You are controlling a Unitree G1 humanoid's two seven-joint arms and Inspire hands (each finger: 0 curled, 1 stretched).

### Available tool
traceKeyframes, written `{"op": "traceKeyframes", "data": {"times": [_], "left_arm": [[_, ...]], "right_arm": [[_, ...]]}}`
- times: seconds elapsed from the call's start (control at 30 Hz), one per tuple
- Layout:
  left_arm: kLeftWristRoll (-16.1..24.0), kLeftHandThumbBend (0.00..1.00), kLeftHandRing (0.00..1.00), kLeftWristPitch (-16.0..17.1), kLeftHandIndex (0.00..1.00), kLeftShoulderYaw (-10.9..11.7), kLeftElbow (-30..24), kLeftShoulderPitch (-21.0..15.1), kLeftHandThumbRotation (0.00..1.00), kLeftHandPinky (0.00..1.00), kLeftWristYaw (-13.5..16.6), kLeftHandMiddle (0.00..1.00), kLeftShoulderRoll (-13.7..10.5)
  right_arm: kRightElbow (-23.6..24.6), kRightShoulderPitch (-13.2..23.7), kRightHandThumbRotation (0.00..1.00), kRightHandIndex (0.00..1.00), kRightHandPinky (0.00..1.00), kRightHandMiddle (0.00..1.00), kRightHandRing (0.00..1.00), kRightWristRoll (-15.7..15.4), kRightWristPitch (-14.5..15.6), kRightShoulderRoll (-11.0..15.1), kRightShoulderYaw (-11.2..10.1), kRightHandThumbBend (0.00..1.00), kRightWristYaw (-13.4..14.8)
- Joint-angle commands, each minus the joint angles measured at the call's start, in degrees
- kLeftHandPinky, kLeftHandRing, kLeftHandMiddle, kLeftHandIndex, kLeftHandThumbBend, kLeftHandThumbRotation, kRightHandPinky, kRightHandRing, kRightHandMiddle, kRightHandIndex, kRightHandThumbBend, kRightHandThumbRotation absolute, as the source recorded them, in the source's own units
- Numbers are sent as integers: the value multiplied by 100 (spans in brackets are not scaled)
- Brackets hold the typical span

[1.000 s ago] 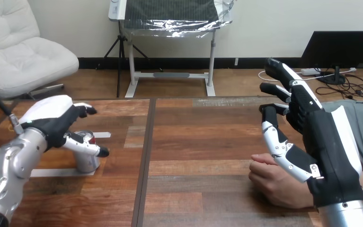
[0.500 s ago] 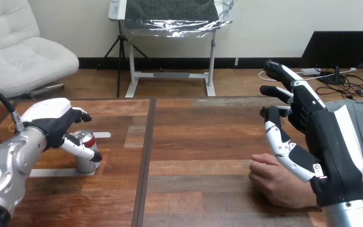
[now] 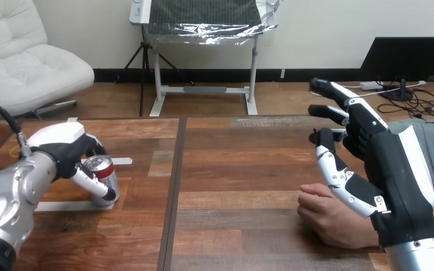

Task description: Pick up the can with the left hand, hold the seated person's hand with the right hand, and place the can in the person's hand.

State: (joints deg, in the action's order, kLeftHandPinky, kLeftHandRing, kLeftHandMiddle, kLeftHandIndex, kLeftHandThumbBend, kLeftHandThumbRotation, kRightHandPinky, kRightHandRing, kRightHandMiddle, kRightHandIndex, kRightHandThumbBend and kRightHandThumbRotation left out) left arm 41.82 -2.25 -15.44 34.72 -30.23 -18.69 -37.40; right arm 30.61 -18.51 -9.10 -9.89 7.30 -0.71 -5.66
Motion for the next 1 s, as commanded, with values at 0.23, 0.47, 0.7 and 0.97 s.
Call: {"op": "traceKeyframes", "data": {"times": [0.23,0.47,0.7,0.97], "left_arm": [[121,77,65,109,75,-249,249,-595,27,56,-2,71,-151],[9,75,63,110,73,-206,245,-563,26,56,-41,69,-142],[-9,74,63,64,72,-204,184,-546,25,57,-83,68,-142],[-56,73,62,148,71,-158,154,-495,23,57,48,67,-147]], "right_arm": [[96,360,0,81,62,88,80,48,47,119,-72,0,-74],[88,380,0,81,61,87,79,69,35,147,-95,1,-95],[69,398,0,79,60,86,78,84,13,196,-126,1,-104],[71,410,0,79,60,86,77,130,21,249,-143,2,-98]]}}
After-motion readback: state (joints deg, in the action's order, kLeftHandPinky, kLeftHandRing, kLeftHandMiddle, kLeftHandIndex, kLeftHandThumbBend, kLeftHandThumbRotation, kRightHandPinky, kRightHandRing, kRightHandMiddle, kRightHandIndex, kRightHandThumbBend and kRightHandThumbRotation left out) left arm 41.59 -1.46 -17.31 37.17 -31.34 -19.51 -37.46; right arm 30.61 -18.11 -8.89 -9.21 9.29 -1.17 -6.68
